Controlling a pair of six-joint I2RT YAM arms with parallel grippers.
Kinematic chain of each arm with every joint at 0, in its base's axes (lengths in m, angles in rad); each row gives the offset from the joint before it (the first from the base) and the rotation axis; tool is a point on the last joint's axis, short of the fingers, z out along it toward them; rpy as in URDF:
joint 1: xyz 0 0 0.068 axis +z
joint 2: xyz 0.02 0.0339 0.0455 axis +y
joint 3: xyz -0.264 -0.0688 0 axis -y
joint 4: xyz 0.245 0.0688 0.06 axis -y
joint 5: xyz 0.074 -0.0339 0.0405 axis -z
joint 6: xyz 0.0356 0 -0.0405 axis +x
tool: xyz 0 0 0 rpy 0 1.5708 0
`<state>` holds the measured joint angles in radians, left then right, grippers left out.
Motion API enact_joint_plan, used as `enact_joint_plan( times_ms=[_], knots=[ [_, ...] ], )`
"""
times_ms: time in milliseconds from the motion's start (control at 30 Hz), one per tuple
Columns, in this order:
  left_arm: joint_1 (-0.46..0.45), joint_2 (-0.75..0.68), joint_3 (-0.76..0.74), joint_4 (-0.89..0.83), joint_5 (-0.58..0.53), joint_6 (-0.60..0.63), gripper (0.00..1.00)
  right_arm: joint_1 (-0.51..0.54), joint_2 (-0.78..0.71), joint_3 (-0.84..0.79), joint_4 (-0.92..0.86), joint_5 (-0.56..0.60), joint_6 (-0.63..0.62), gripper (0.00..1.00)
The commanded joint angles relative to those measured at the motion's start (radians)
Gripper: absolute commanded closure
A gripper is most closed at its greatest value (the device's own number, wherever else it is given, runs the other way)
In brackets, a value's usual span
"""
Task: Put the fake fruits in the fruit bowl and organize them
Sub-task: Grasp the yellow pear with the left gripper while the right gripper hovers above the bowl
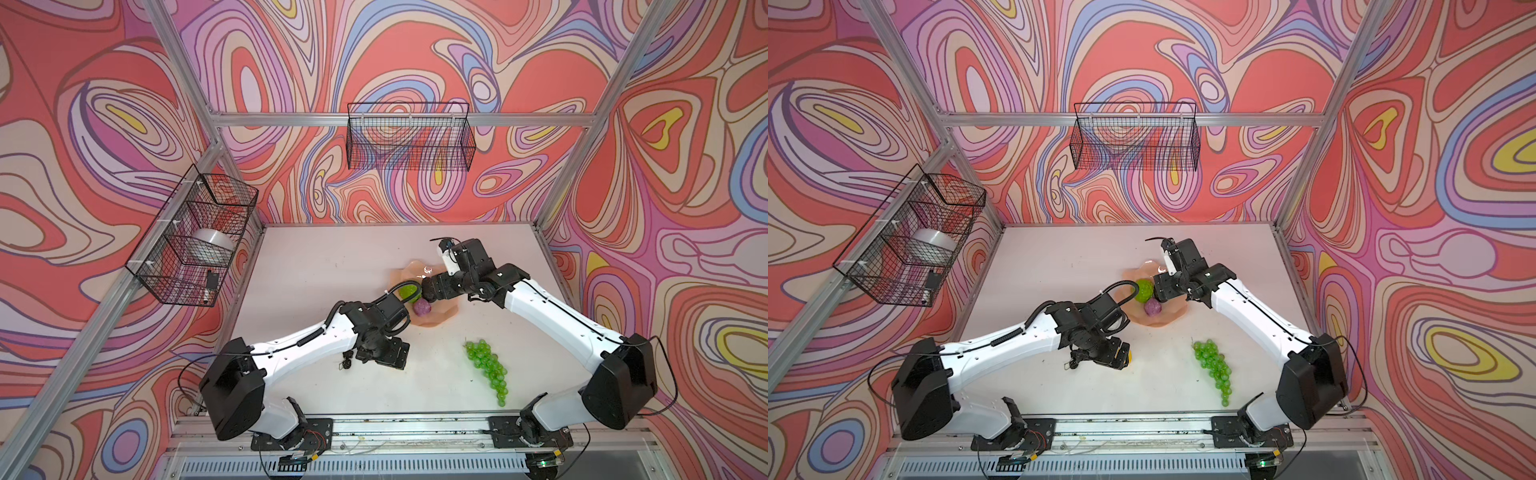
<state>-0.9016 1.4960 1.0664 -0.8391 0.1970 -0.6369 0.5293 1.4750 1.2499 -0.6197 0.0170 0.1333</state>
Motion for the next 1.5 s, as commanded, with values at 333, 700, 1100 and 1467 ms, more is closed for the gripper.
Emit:
enact_joint_plan(
  times_ms=[333,700,1100,1467],
  knots=[
    [-0.007,0.204,0.112,0.028,-0.091,-0.007,0.14,-0.006,-0.008,-0.05,0.111,-0.023,0.054,0.24],
    [-0.007,0.284,0.12,0.057,-0.066,-0.015,0.27,-0.005,-0.013,-0.069,0.115,-0.014,0.04,0.24],
    [-0.007,0.254,0.094,0.052,-0.071,-0.016,0.4,-0.005,-0.006,-0.062,0.115,-0.008,0.037,0.24],
    [0.006,0.219,0.081,0.049,-0.077,0.0,0.42,-0.005,-0.013,-0.067,0.116,-0.006,0.04,0.24]
  ],
)
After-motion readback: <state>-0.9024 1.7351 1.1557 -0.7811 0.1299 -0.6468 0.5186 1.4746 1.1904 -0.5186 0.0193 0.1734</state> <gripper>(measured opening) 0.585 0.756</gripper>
